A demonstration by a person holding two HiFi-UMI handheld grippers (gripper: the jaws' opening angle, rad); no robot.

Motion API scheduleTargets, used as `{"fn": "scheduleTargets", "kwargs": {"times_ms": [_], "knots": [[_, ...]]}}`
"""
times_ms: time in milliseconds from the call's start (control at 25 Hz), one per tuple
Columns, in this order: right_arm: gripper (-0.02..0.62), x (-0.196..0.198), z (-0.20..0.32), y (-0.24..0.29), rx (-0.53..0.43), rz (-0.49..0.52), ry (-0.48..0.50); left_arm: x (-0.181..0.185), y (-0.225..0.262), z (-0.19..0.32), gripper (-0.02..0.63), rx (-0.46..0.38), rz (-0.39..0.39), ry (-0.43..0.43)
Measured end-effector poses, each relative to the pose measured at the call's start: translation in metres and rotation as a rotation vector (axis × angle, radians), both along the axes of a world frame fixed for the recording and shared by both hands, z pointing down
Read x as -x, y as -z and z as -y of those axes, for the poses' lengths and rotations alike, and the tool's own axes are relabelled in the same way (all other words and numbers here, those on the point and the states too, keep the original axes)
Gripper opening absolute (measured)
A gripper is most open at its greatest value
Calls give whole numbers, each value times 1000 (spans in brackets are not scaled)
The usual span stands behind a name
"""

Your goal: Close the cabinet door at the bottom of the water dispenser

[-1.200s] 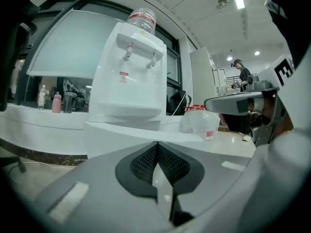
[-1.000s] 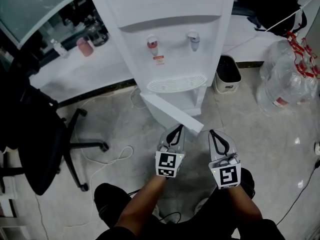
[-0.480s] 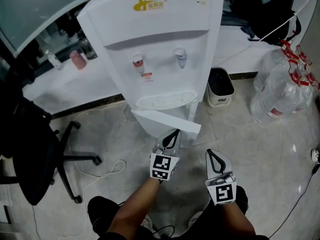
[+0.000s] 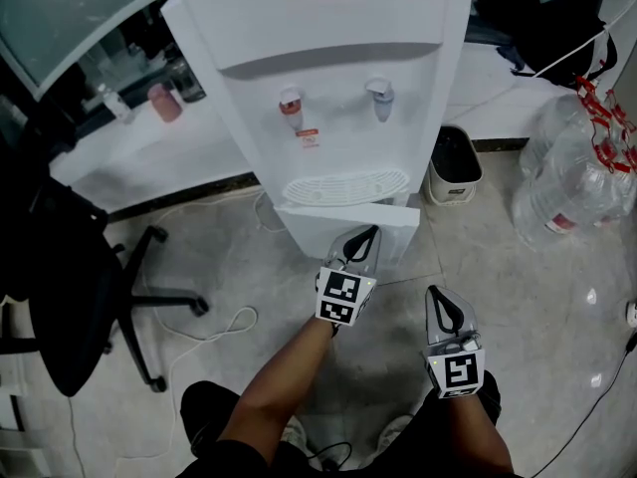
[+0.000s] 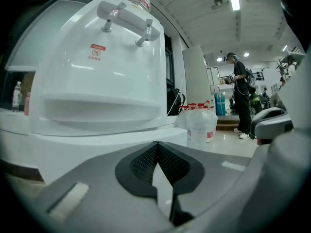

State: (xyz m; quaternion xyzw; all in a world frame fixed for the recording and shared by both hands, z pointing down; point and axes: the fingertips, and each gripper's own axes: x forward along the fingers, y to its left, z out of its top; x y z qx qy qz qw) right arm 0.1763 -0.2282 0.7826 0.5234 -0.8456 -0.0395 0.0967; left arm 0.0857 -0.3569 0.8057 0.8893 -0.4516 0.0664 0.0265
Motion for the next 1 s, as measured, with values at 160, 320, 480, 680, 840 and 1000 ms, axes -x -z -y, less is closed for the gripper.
{"fn": "scheduleTargets", "kwargs": {"times_ms": [160,320,480,680,840,1000], "knots": [[3,-1,-2,-6,17,8,8,0,2,10,18,-2,0,3],[3,3,-2,-2,-7,-7,30,4,1,25,18,16,-16,39],[3,3,-1,-3,-2,9,29,16,1,36,18,26,-20,90],[3,7,-1,-1,-11,7,44,33,4,46,18,20,-19,131],[3,9,-2,0,-15,8,47,35,6,42,18,8,-10,120],[3,12,-2,3,-29,2,56,32,14,29,18,-4,-35,108]]}}
